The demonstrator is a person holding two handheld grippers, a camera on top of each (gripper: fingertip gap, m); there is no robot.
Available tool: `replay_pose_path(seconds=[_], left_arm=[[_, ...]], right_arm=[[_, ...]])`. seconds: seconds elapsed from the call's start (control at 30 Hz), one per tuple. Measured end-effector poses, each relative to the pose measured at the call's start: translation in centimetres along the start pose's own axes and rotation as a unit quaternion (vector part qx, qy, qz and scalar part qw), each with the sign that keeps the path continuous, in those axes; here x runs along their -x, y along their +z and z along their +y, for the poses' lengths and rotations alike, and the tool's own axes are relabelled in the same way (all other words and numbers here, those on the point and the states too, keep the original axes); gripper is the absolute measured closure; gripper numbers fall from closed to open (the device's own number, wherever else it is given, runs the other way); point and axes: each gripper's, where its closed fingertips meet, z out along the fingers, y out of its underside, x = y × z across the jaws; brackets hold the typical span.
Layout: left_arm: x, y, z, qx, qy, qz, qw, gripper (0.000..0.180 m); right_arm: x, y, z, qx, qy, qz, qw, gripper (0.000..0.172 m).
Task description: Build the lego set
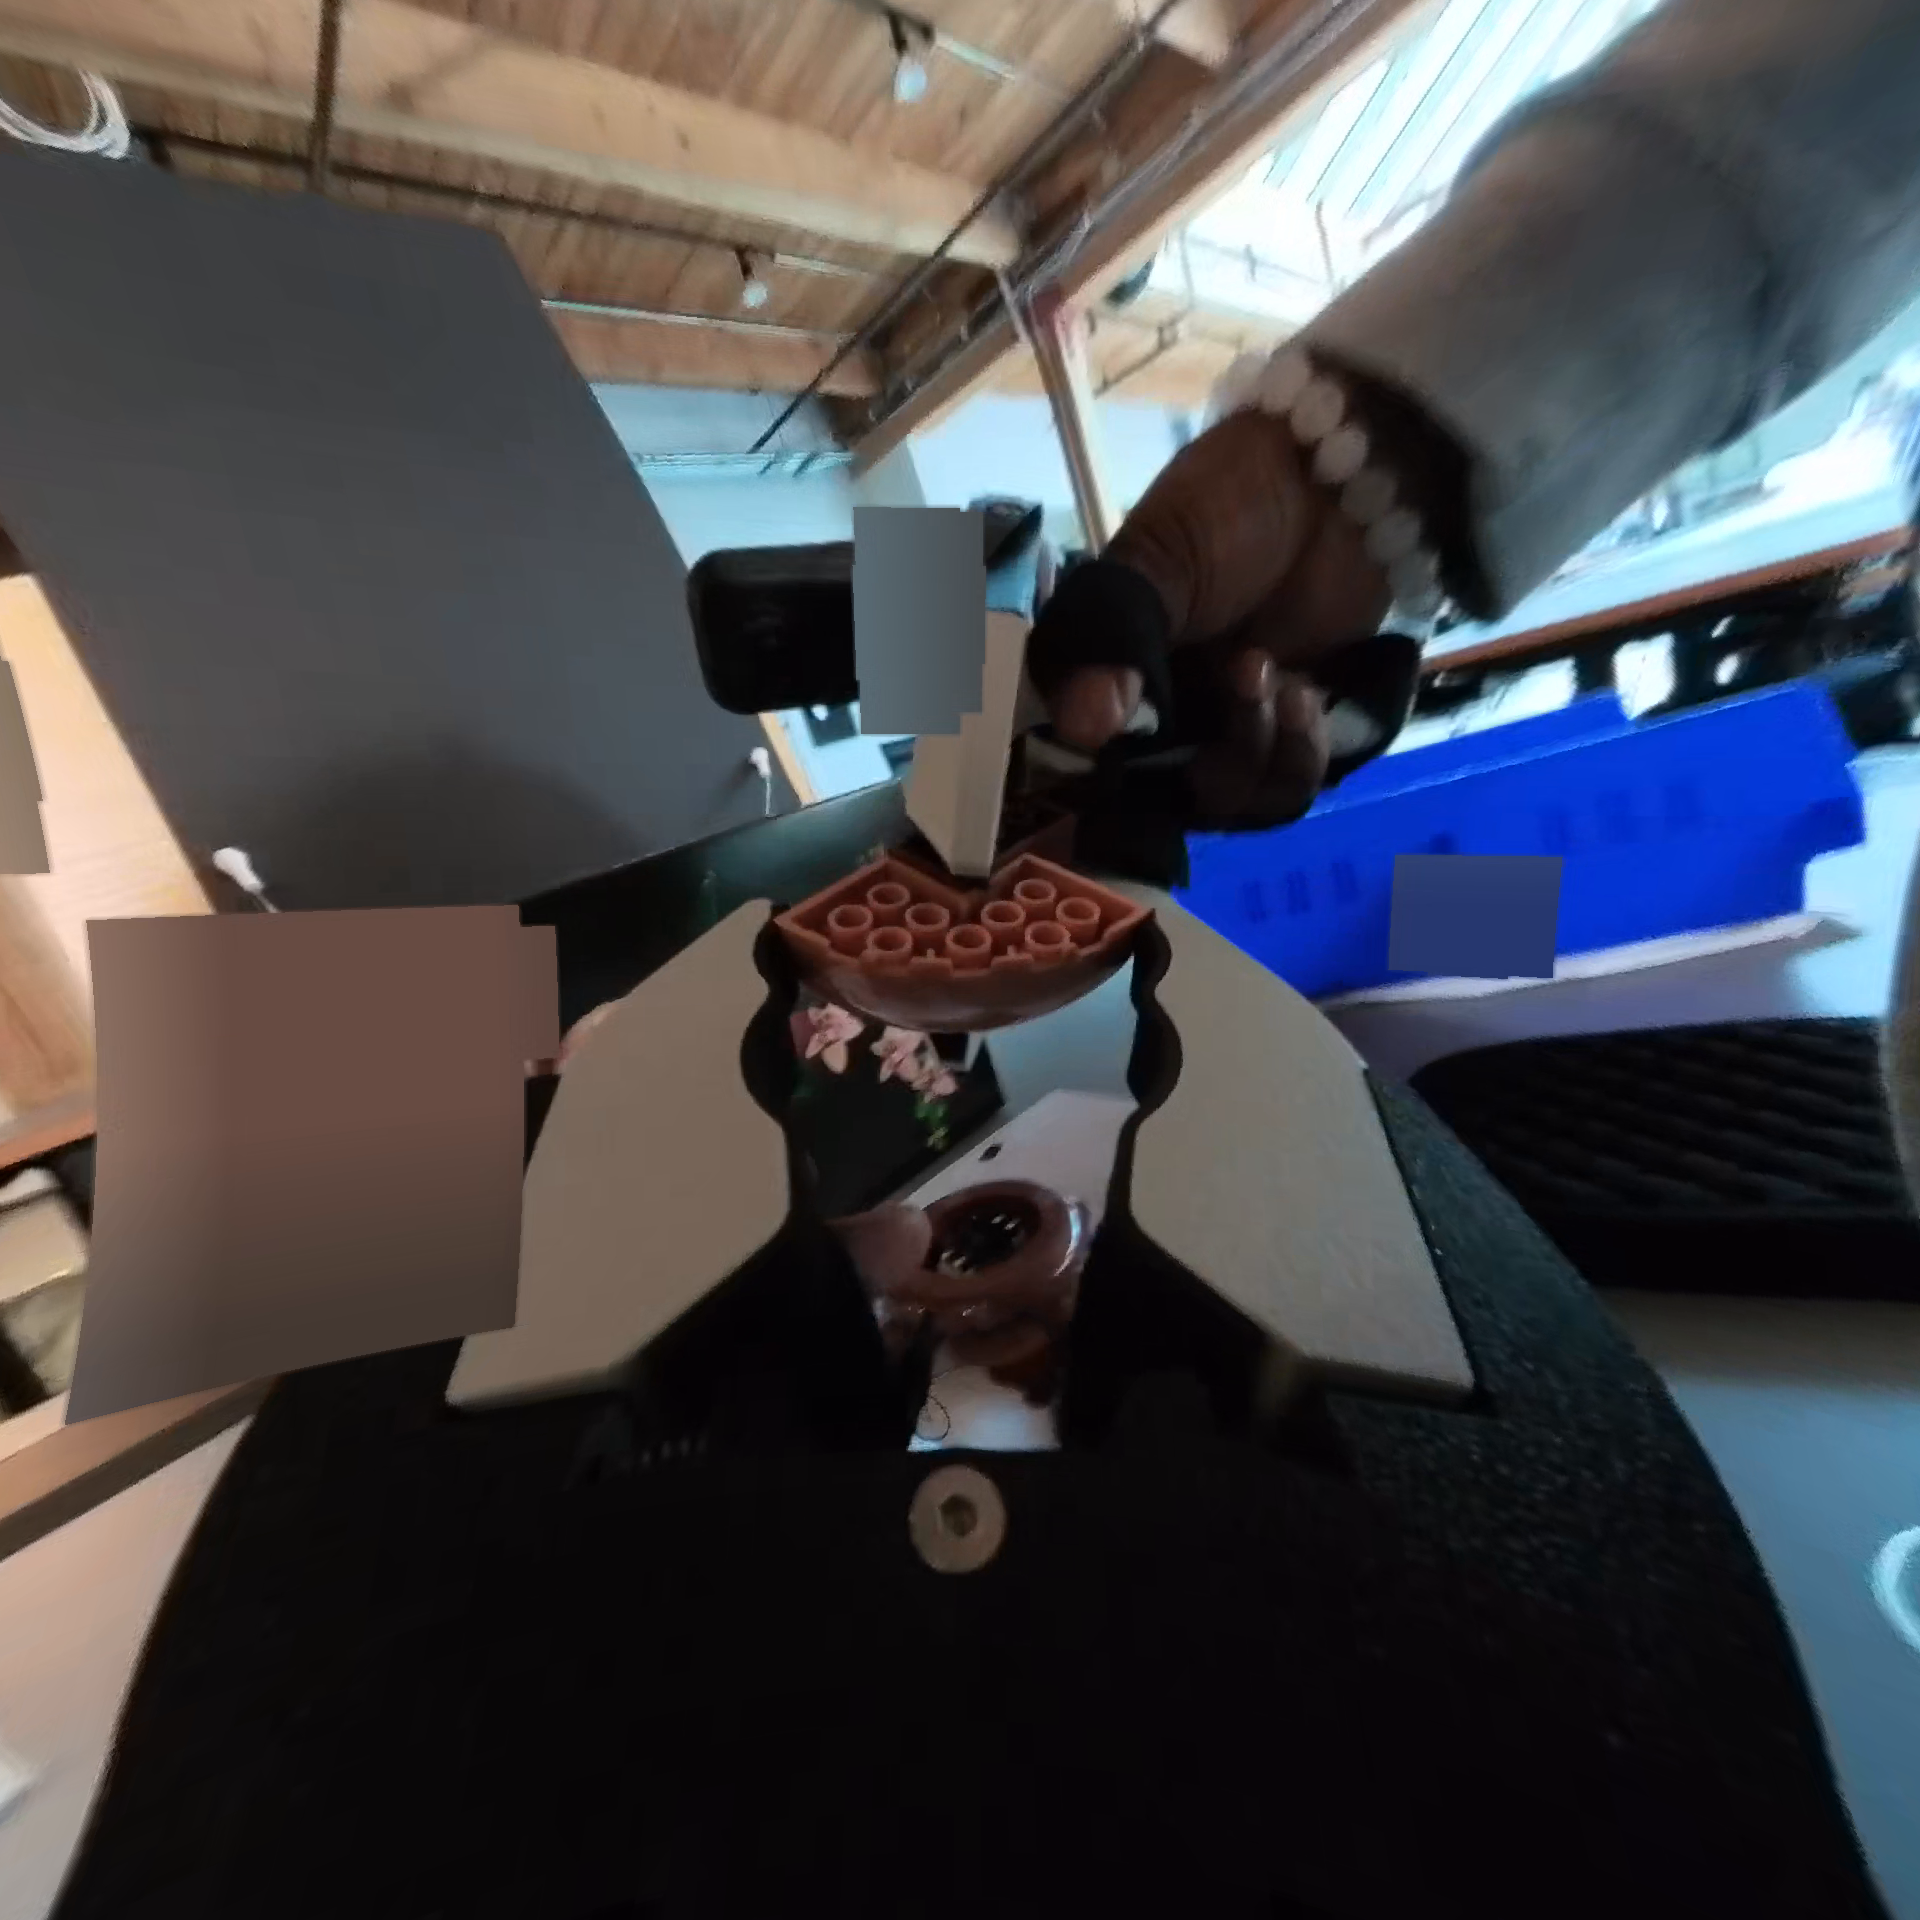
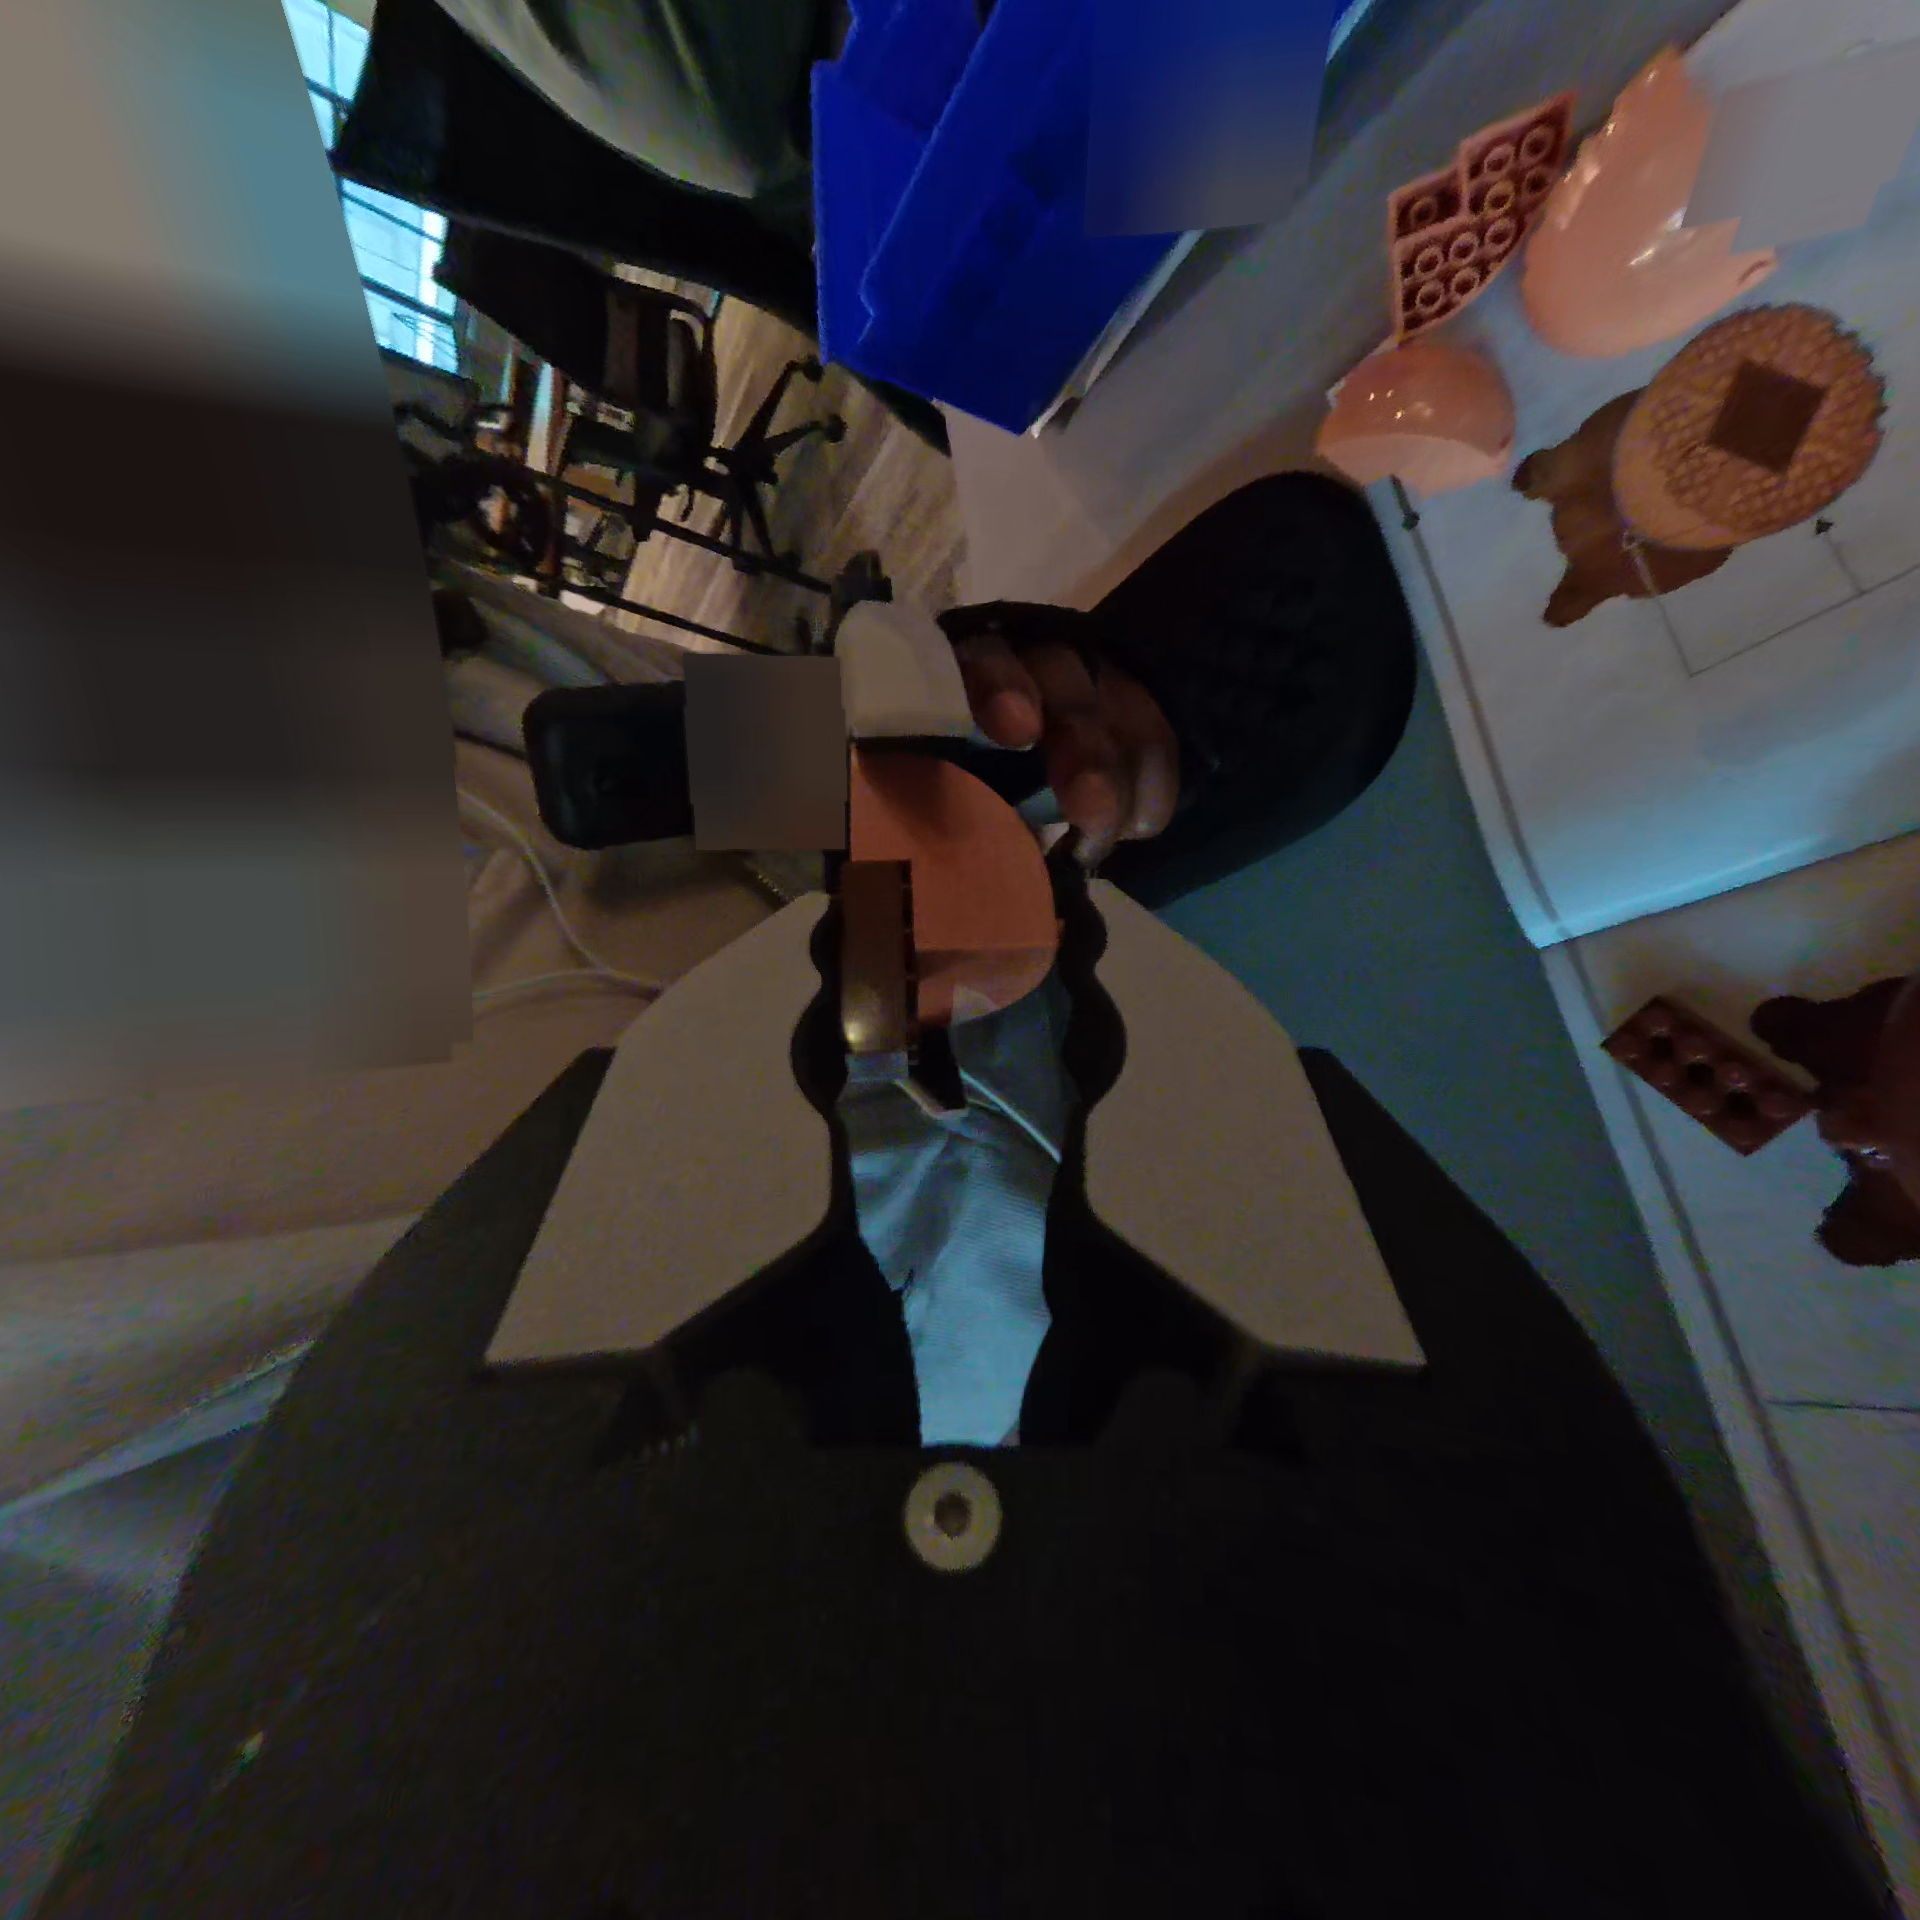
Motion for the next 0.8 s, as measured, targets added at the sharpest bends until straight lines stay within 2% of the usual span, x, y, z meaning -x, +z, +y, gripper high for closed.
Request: replay_pose_path(seconds=[0.4, 0.5, 0.57, 0.63, 0.7, 0.77, 0.8], left_arm=[[-0.9, 0.0, 0.3, 0.006, 0.013, 0.010, 1.000, 0.118], [-0.4, 0.1, 0.9, 0.018, -0.004, 0.010, 1.000, 0.118], [0.5, 0.2, 0.8, 0.004, -0.029, -0.002, 1.000, 0.117], [1.3, 0.1, 0.7, -0.007, -0.077, -0.005, 0.997, 0.117], [1.8, -0.1, 0.8, -0.012, -0.098, -0.012, 0.995, 0.117], [1.7, -0.2, 0.8, -0.012, -0.094, -0.011, 0.995, 0.117], [1.4, -0.1, 0.8, -0.012, -0.090, -0.007, 0.996, 0.117]], right_arm=[[-0.5, -0.1, 0.4, -0.027, -0.047, 0.005, 0.999, 0.134], [-0.9, -0.2, -0.3, -0.035, -0.049, 0.021, 0.998, 0.134], [-0.6, -0.3, -1.5, -0.069, -0.060, 0.023, 0.996, 0.133], [-0.1, -0.1, -1.8, -0.077, -0.080, 0.024, 0.994, 0.114], [0.4, -0.4, -2.1, -0.092, -0.094, 0.027, 0.991, 0.107], [0.1, -1.0, -2.3, -0.110, -0.100, 0.037, 0.988, 0.114], [0.3, -1.1, -2.3, -0.122, -0.103, 0.021, 0.987, 0.128]])
